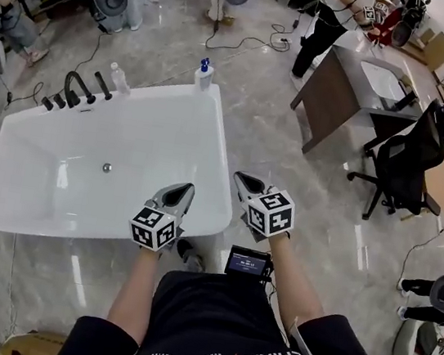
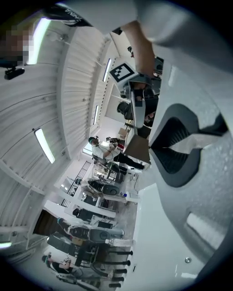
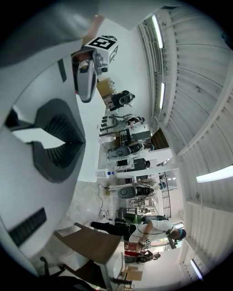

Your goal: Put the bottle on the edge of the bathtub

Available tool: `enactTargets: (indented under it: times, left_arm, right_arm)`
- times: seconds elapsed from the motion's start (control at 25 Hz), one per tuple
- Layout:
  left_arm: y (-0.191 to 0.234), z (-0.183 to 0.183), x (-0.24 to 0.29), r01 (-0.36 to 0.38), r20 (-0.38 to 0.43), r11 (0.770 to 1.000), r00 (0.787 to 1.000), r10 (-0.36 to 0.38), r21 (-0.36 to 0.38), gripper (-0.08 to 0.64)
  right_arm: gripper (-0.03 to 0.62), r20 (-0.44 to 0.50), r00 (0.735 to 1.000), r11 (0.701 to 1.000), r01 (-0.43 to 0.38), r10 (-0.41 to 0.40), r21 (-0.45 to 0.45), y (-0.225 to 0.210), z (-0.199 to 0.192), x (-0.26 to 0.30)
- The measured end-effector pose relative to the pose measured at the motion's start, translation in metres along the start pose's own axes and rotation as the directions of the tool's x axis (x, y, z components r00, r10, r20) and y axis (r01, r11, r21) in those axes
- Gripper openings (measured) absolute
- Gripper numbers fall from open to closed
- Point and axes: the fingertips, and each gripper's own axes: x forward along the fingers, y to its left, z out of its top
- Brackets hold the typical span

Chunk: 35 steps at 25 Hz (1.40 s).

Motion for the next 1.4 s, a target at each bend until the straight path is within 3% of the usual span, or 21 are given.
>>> enactTargets:
  times: [0.24, 0.56, 0.8, 1.12, 1.4]
  left_arm:
    - [-0.107, -0.039, -0.021, 0.083, -0.028, 0.996, 0.996, -0.083, 0.011, 0.009]
    - [-0.183, -0.092, -0.096, 0.052, -0.061, 0.998, 0.997, -0.050, 0.025, 0.009]
    - [-0.209, -0.099, -0.136, 0.052, 0.015, 0.996, 0.999, -0.051, -0.075, 0.009]
    - [-0.213, -0.090, -0.155, 0.029, 0.032, 0.999, 0.999, -0.029, -0.028, 0.009]
    - [-0.215, -0.094, -0.166, -0.003, 0.064, 0.999, 0.998, 0.006, -0.051, 0.009]
  right_arm:
    - [0.012, 0.015, 1.000, 0.999, -0.009, 0.010, -0.038, 0.031, -0.056, -0.100]
    - [0.012, 0.048, 0.999, 1.000, 0.001, -0.001, -0.002, 0.064, -0.118, -0.195]
    - [0.012, 0.049, 0.999, 1.000, -0.023, 0.024, -0.008, 0.094, -0.134, -0.221]
    - [0.012, 0.092, 0.995, 0.999, -0.029, 0.031, -0.023, 0.105, -0.123, -0.227]
    - [0.012, 0.090, 0.994, 0.998, -0.054, 0.057, -0.034, 0.116, -0.132, -0.229]
